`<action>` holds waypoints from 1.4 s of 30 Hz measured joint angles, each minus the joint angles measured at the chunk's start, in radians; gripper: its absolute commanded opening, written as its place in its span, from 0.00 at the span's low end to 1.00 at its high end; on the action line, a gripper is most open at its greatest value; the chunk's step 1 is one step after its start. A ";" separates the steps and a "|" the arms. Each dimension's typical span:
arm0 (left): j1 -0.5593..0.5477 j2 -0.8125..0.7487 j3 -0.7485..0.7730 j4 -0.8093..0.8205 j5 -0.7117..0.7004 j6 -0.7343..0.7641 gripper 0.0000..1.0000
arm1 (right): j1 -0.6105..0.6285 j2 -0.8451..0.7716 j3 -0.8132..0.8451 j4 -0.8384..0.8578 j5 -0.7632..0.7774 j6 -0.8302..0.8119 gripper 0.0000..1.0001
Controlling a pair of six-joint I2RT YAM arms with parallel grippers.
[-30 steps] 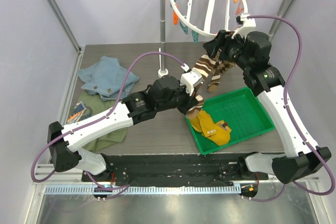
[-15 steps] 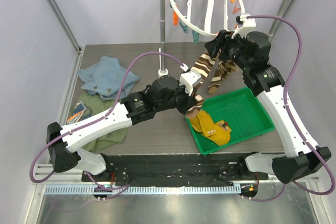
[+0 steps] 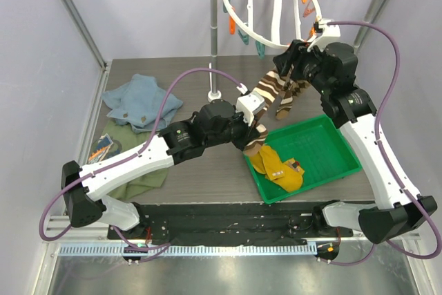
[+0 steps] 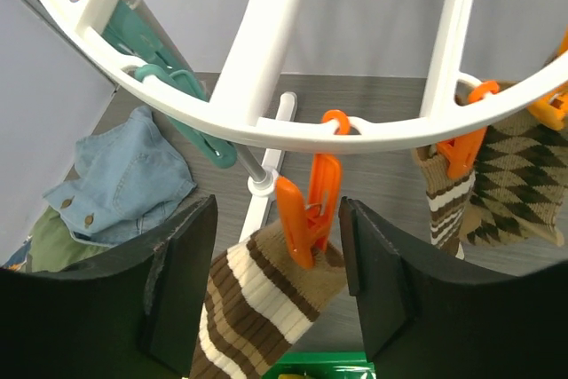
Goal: Remove the socks clipped to the hanger
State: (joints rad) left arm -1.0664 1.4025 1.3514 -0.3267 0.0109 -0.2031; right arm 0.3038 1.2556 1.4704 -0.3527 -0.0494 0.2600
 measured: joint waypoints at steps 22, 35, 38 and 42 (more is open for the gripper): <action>0.005 0.000 0.000 0.000 0.001 -0.003 0.00 | -0.059 -0.013 0.012 0.007 -0.097 0.001 0.71; 0.016 0.000 0.000 0.000 0.010 -0.009 0.00 | -0.076 0.058 0.012 0.069 -0.243 0.016 0.66; 0.018 0.000 0.000 0.000 0.013 -0.012 0.00 | -0.076 0.066 0.011 0.073 -0.252 0.016 0.62; 0.018 0.000 0.000 0.000 0.015 -0.021 0.00 | -0.076 0.069 -0.002 0.092 -0.259 0.019 0.52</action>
State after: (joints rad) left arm -1.0485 1.4021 1.3514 -0.3267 0.0261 -0.2241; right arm 0.2283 1.3251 1.4685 -0.2607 -0.3080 0.2794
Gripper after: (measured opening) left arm 0.029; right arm 0.597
